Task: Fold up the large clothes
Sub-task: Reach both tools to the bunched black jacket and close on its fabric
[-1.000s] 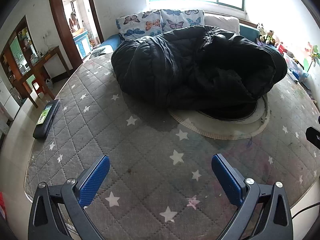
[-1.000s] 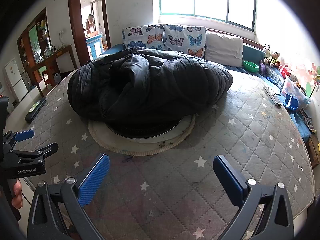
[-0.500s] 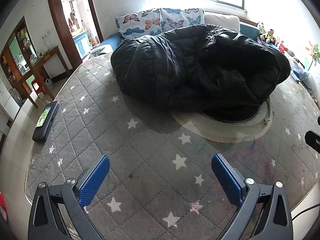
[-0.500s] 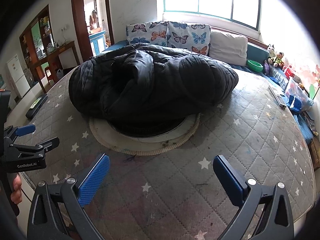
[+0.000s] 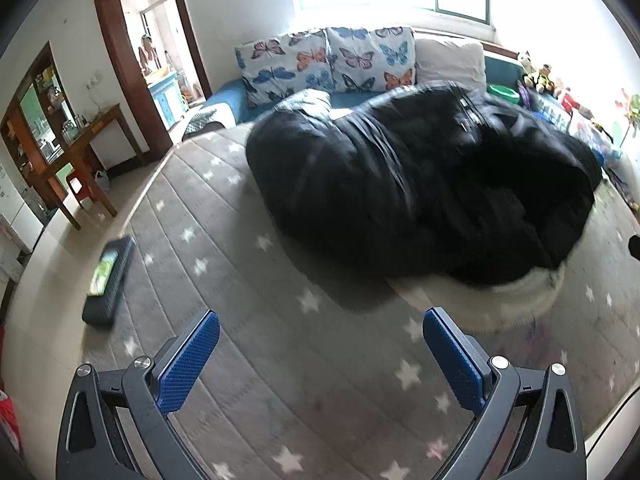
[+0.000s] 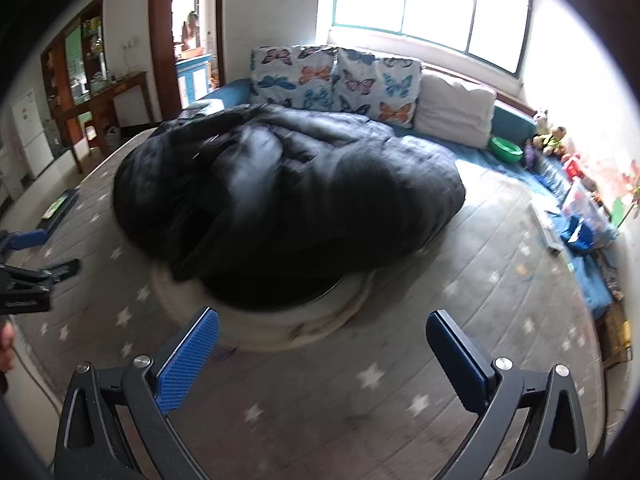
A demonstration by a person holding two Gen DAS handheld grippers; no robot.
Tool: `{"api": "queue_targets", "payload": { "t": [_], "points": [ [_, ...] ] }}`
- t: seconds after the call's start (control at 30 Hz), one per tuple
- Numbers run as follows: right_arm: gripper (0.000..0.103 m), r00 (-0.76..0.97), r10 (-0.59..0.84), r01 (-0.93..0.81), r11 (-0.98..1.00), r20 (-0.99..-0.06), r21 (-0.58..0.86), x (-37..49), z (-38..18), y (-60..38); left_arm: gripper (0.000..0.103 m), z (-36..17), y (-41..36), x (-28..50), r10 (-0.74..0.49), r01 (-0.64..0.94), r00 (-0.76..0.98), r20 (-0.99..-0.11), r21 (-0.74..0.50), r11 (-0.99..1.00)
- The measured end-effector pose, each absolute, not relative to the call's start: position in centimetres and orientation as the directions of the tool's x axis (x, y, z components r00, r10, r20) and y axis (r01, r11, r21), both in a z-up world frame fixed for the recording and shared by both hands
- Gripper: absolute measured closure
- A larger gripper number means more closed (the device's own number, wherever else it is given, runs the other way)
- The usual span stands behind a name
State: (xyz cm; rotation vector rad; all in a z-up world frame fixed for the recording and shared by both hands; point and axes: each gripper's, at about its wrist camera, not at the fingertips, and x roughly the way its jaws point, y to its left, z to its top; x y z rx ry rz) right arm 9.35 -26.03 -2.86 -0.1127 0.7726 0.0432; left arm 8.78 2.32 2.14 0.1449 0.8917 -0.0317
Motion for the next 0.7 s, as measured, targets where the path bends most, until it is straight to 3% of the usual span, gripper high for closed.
{"api": "queue_targets", "payload": {
  "t": [0.27,0.6,0.7],
  "points": [
    [0.0,0.716,0.023,-0.063,0.998,-0.697,-0.031,13.9,-0.4,-28.5,0.0,5.0,4.1,14.2,0.014,0.094,0.658,-0.753,0.101,0.99],
    [0.0,0.667,0.03,-0.138,0.987,-0.744,-0.084,17.4,-3.0,-27.6,0.0,2.7,-0.4,18.5,-0.145,0.308,0.572,-0.807,0.047,0.95],
    [0.003,0.647,0.029,-0.143,0.986,-0.762,-0.085,18.1,-4.0,-27.8,0.021,1.1,-1.6,19.6,-0.142,0.33,0.541,-0.829,0.054,0.943]
  ]
}}
